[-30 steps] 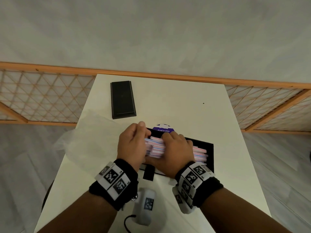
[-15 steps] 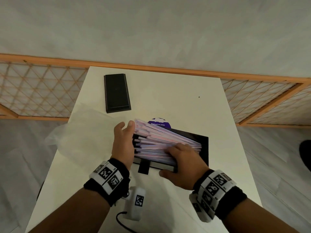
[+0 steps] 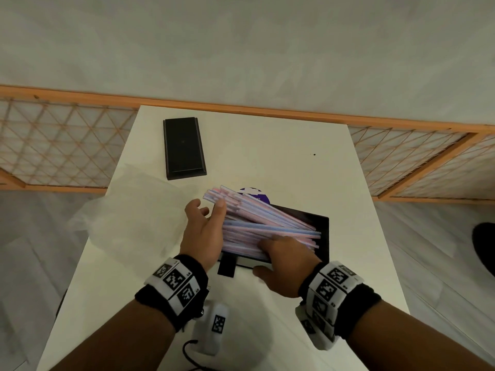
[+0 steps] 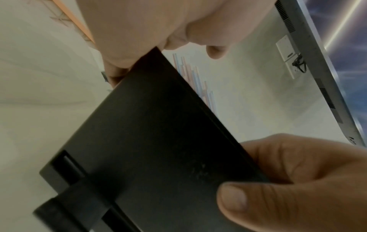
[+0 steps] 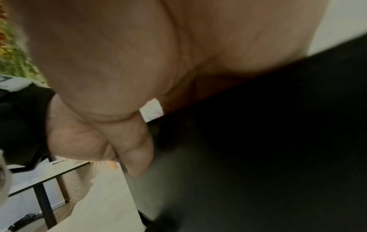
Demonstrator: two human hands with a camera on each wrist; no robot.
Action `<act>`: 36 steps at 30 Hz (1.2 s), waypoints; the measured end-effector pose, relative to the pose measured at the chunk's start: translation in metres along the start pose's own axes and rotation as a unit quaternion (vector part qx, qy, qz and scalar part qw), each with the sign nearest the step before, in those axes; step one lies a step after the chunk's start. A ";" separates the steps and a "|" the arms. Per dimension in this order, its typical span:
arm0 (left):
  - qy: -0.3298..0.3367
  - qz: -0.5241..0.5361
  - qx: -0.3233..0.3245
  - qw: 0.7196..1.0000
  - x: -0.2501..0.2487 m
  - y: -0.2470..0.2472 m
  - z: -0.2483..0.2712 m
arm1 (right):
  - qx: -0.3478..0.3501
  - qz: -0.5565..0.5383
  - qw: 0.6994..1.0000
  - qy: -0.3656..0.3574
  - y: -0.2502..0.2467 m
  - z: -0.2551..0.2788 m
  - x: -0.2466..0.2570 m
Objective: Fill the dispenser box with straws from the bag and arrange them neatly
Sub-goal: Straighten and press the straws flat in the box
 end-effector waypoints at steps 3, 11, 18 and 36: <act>-0.026 -0.023 0.024 0.999 0.000 0.002 0.005 | 0.014 0.012 1.000 0.006 0.006 -0.005 0.001; -0.048 -0.021 0.017 0.998 0.005 -0.003 0.003 | 0.033 -0.010 0.999 0.034 0.006 -0.027 0.015; -0.068 -0.068 0.044 0.994 0.006 0.001 0.004 | 0.066 -0.044 0.997 -0.015 -0.008 -0.031 0.027; -0.019 -0.060 0.069 0.996 0.007 -0.001 0.007 | 0.054 0.062 0.997 -0.007 0.018 0.012 0.000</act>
Point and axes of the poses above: each hand's wrist, its own z-axis away from the middle knuckle, its own y-axis out of the palm, x = y × z, the point moved 3 cm from there along -z, towards the middle knuckle, and after that the axes turned 9 degrees about z, right-handed, at the moved point
